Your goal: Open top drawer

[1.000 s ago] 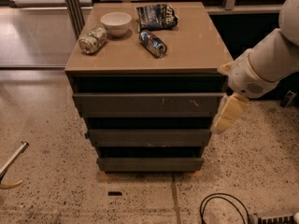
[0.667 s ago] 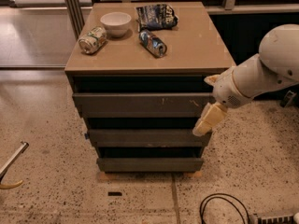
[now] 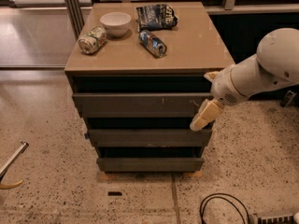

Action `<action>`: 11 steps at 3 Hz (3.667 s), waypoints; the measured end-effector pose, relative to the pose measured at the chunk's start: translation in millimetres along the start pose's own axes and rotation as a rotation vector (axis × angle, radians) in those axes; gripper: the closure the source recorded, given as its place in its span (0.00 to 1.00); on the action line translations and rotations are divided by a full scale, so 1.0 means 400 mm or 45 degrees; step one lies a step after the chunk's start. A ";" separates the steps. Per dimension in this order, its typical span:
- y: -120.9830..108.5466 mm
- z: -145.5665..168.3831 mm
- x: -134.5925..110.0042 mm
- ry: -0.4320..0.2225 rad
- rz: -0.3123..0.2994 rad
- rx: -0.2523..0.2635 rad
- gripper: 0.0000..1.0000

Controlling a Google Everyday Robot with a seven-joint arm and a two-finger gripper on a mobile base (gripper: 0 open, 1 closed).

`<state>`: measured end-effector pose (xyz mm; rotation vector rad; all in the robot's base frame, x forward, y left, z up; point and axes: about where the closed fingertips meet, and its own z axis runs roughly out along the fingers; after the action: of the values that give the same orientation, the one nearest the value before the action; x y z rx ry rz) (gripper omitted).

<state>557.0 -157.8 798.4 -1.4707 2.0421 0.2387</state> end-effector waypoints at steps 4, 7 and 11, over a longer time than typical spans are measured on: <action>-0.100 0.216 0.081 0.063 0.143 0.007 0.00; -0.192 0.397 0.089 0.075 0.167 -0.114 0.00; -0.206 0.399 0.101 0.094 0.191 -0.151 0.37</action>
Offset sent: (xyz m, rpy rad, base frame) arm 0.0400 -0.0153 -0.0686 -0.0326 0.0534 -0.1312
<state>682.0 -144.8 664.1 -1.4154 2.2349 0.3771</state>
